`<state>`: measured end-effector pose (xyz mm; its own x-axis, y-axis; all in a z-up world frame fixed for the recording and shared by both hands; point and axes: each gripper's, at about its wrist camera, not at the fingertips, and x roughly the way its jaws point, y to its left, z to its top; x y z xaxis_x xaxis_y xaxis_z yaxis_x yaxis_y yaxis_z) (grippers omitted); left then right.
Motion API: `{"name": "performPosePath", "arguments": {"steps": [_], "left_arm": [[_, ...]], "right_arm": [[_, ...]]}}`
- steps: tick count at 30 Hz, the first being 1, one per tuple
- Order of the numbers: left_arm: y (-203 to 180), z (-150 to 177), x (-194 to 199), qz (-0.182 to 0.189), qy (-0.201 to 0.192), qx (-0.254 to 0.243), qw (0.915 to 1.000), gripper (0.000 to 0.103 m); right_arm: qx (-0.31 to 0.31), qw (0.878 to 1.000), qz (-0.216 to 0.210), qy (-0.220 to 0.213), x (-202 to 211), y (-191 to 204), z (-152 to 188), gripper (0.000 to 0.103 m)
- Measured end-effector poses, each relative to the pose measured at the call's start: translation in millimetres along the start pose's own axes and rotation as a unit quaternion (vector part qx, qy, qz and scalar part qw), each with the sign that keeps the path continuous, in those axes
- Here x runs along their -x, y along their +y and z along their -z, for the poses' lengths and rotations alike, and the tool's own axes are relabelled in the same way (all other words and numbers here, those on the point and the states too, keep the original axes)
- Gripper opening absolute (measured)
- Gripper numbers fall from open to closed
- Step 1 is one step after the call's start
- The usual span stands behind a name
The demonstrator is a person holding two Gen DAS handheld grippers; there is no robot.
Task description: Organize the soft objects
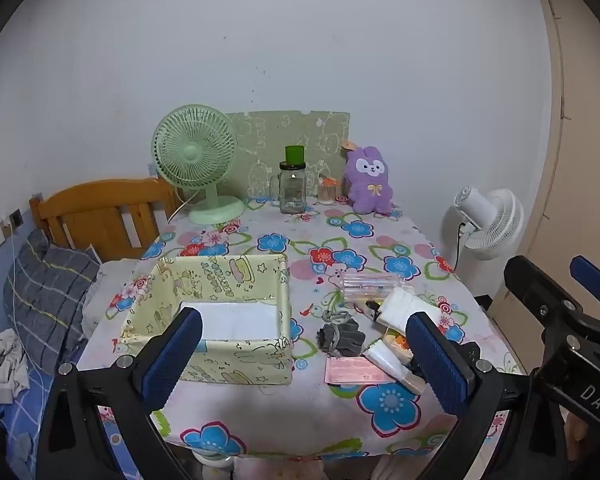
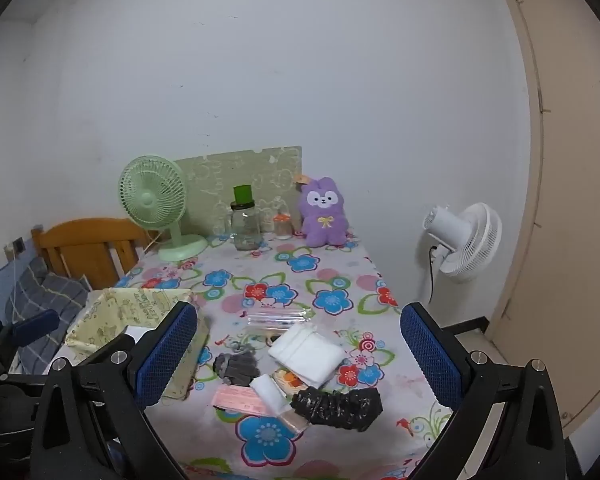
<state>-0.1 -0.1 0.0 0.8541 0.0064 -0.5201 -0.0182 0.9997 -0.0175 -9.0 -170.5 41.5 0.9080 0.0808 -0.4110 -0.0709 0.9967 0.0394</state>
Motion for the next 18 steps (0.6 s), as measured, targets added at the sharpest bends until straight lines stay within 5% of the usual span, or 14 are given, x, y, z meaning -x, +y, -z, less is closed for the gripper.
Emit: {"name": "performPosePath", "arguments": {"steps": [18], "left_arm": [[-1, -7, -1, -0.014, -0.017, 0.0, 0.9998, 0.102]], "right_arm": [[-0.008, 1.0, -0.007, 0.001, -5, 2, -8, 0.103]]}}
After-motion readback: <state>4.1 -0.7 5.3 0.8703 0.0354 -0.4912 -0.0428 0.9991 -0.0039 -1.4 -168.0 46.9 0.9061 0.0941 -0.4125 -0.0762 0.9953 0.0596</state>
